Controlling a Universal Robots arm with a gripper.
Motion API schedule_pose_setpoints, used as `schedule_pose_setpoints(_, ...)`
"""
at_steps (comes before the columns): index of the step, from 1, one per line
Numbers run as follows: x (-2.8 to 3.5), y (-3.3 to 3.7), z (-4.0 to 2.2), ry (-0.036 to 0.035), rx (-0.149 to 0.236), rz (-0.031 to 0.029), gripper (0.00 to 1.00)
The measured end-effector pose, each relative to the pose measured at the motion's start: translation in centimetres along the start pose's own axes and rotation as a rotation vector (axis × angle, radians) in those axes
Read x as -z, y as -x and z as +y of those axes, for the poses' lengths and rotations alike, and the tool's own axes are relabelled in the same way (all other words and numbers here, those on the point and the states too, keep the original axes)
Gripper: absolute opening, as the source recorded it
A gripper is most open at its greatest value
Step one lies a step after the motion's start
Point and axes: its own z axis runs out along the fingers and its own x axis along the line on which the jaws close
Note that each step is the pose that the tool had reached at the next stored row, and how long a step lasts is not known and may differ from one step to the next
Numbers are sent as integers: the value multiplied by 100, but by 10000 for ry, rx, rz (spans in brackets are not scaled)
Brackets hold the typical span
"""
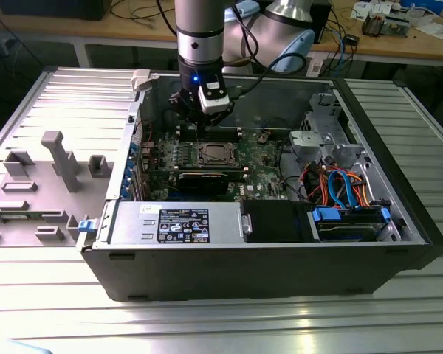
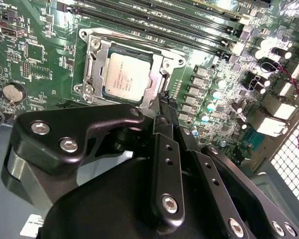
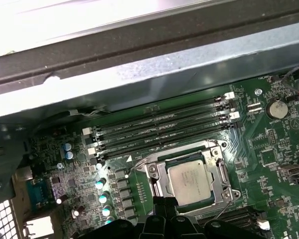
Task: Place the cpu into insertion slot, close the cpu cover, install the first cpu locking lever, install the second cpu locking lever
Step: 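Install the first cpu locking lever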
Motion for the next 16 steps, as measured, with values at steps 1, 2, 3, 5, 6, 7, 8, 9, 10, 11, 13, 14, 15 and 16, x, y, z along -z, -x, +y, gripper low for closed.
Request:
schedule_pose_setpoints(1,0,-2,0,5,117,-2,11)
schedule_pose_setpoints(2,0,-9,-3,7,163,-2,11)
schedule_pose_setpoints(3,0,-19,-4,10,239,-1,11)
schedule_pose_setpoints(5,0,-20,-5,10,264,4,11)
schedule_pose_setpoints(6,1,-21,-5,5,268,22,11)
schedule_pose_setpoints(7,1,-23,-6,-3,285,60,11)
schedule_pose_setpoints(8,1,-24,-6,-18,328,129,11)
schedule_pose_setpoints(9,2,-29,-7,-23,376,156,11)
schedule_pose_setpoints(10,1,-32,-8,-20,428,155,11)
schedule_pose_setpoints(11,0,-41,-9,-16,495,155,11)
schedule_pose_setpoints(13,2,-70,-17,-15,578,155,11)
schedule_pose_setpoints(14,2,-82,-19,-14,588,155,11)
schedule_pose_setpoints(15,4,-118,-28,-13,632,154,11)
schedule_pose_setpoints(16,4,-133,-31,-12,661,155,11)
